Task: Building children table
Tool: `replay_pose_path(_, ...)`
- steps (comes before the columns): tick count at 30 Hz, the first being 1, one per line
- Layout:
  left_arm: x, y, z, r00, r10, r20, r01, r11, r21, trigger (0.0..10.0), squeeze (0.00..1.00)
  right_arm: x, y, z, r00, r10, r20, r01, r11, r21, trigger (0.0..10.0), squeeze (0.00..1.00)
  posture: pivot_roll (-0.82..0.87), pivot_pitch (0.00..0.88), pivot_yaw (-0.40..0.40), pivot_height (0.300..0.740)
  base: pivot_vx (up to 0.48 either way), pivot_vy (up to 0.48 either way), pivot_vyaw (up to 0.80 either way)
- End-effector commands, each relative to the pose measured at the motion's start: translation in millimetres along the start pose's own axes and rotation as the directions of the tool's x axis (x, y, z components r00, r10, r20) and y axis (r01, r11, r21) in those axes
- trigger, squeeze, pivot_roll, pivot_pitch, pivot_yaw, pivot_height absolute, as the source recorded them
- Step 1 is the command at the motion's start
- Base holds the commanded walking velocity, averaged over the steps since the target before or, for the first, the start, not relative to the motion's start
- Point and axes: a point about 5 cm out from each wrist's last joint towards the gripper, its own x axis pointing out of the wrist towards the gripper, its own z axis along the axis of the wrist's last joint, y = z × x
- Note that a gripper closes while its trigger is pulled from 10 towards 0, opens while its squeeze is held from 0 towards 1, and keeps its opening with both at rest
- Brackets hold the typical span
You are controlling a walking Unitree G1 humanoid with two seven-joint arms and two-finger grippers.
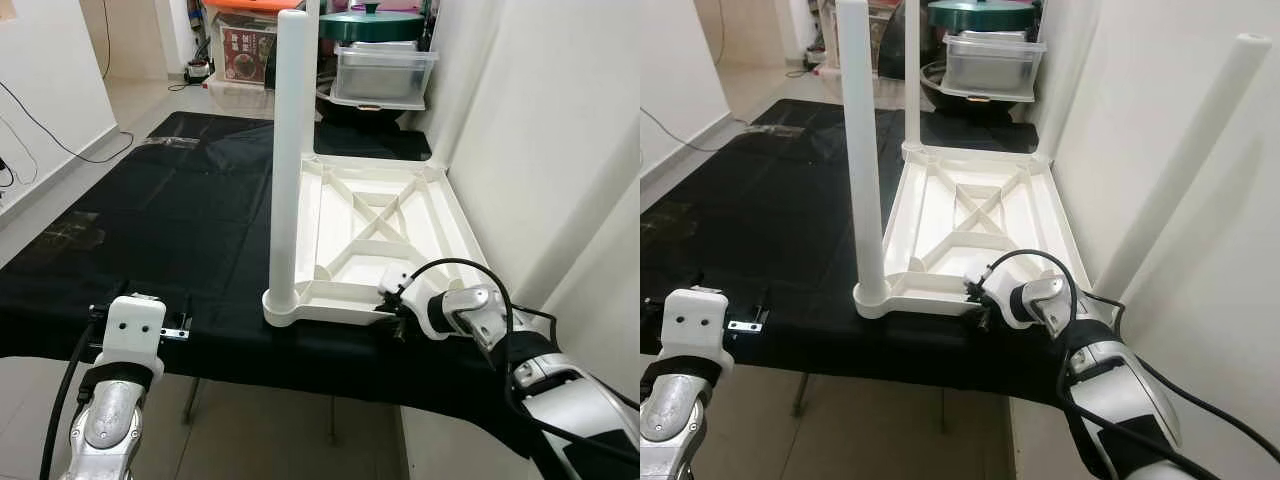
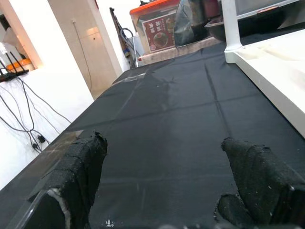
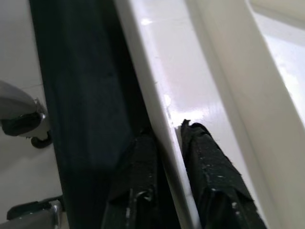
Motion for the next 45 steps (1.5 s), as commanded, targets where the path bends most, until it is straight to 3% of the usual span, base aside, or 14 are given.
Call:
replay_pose_path(1, 0.1, -1.6, -6, 0.999, -0.003, -0.032, 0.003, 1.000, -0.009, 10.0, 0.00, 1.5, 1.8, -8, 1.000, -0.013, -0.015, 0.013, 0.999, 0.037, 0.0, 0.00, 0.08, 0.000, -0.091, 0.740, 0.000, 0.000, 0.00)
replay_pose_path(15, -0.3, -5.3, -5, 0.999, -0.031, -0.028, 0.030, 0.999, -0.039, 10.0, 0.00, 3.4, 3.7, 32, 0.988, 0.137, 0.077, -0.125, 0.981, -0.147, 0.0, 0.00, 0.08, 0.000, -0.099, 0.740, 0.000, 0.399, 0.00)
replay_pose_path(28, -1.1, -6.2, -4, 0.999, -0.023, -0.022, 0.022, 0.998, -0.051, 10.0, 0.00, 3.9, 3.7, 33, 0.989, 0.136, 0.061, -0.122, 0.972, -0.199, 0.0, 0.00, 0.08, 0.000, -0.112, 0.740, 0.000, 0.480, 0.00)
replay_pose_path(37, 0.2, -7.1, -3, 1.000, -0.025, -0.017, 0.024, 0.998, -0.056, 10.0, 0.00, 3.6, 6.6, 41, 0.983, 0.158, 0.098, -0.120, 0.943, -0.310, 0.0, 0.00, 0.08, 0.000, -0.111, 0.740, 0.000, 0.480, 0.00)
replay_pose_path(45, 0.9, -6.8, -4, 0.999, -0.026, -0.019, 0.025, 0.998, -0.050, 10.0, 0.00, 6.6, 13.3, 52, 0.973, 0.203, 0.111, -0.133, 0.885, -0.446, 0.0, 0.00, 0.09, 0.000, -0.116, 0.740, 0.000, 0.133, 0.00)
